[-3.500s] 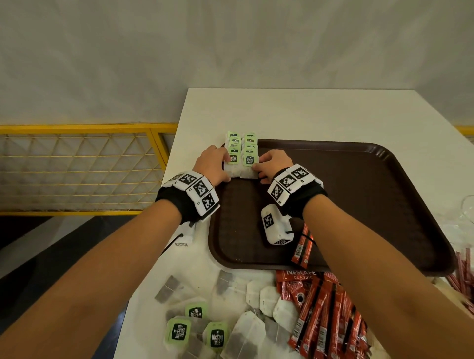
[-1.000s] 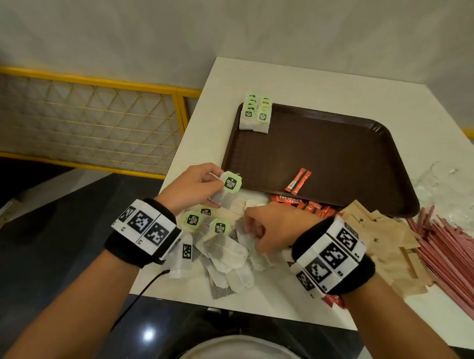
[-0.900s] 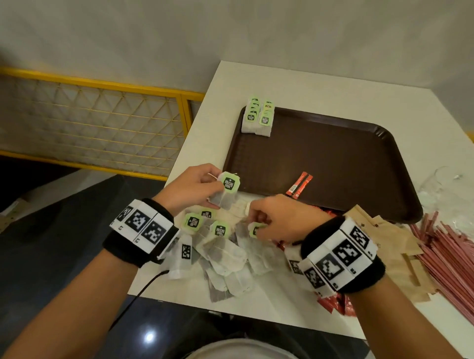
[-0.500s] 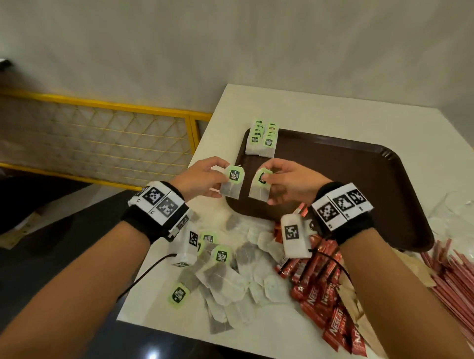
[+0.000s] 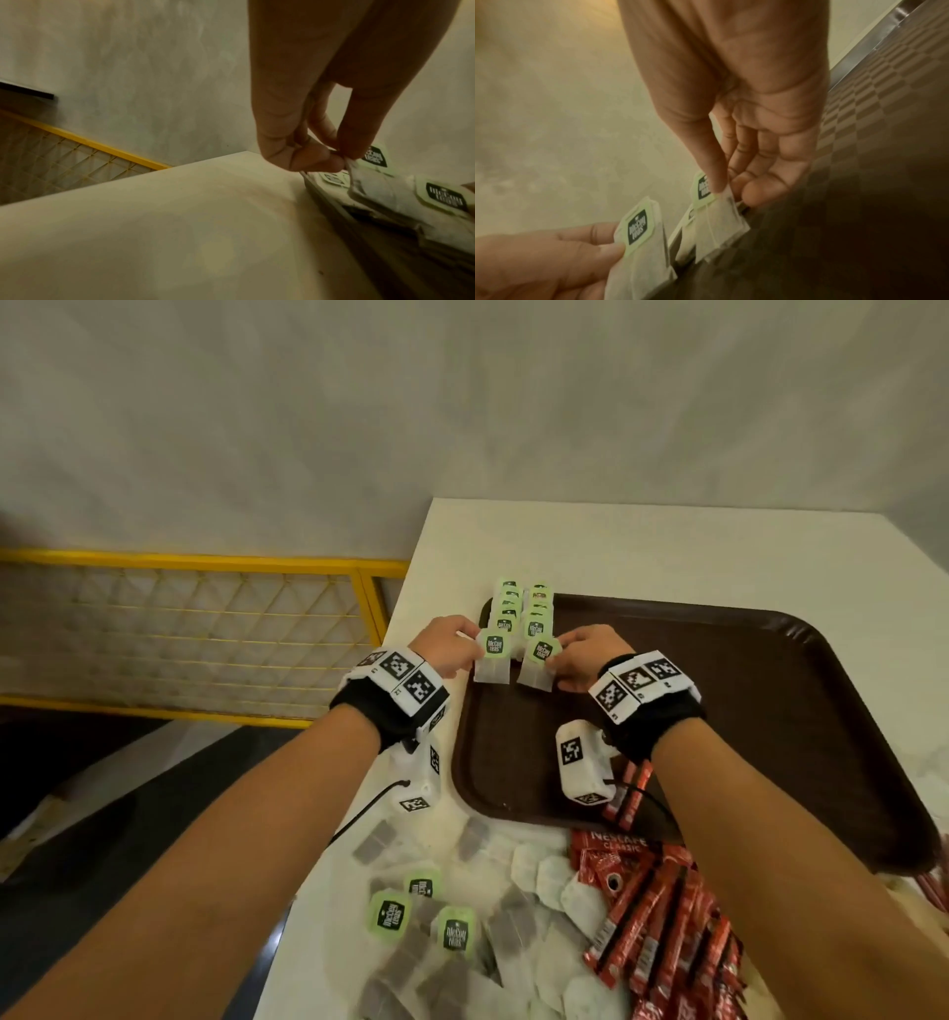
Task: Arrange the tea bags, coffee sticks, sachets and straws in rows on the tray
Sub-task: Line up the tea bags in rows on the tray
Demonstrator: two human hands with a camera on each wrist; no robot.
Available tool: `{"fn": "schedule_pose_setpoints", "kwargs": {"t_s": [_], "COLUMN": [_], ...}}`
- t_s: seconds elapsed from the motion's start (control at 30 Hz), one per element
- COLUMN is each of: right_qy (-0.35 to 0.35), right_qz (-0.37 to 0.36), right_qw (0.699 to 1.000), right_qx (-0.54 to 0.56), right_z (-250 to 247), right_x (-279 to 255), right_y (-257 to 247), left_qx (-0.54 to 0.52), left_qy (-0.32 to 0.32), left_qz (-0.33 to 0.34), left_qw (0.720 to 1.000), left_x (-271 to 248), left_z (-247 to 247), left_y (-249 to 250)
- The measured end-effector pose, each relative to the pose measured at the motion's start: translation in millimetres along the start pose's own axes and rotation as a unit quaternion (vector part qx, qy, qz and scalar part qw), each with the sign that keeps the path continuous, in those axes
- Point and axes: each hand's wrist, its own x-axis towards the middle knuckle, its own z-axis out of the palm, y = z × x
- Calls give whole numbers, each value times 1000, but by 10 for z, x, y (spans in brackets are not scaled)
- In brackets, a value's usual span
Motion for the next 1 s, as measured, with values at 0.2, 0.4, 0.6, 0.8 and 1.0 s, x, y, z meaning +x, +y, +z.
{"fn": "schedule_pose_setpoints", "kwargs": {"t_s": [0.2, 0.4, 0.6, 0.8, 1.0], "right_qy": [8, 23, 17, 48, 51], "right_qz": [8, 5, -5, -4, -9], "right_qw": [1000, 1000, 1000, 999, 997], "right_qx": [1, 18, 13, -24, -52], "right_z": [-24, 8, 29, -25, 17], "right_x": [177, 324, 393, 292, 239], "right_y": [-58, -40, 52, 29, 59], "left_qx": [63, 97, 119, 137, 185], "left_qy": [21, 56, 85, 66, 32], "left_qz": [27, 52, 81, 126, 107], "left_qw": [997, 992, 986, 980, 976], "left_x": [247, 328, 320, 200, 195], "left_z": [88, 128, 151, 139, 136], "left_y": [51, 42, 26, -21, -56]}}
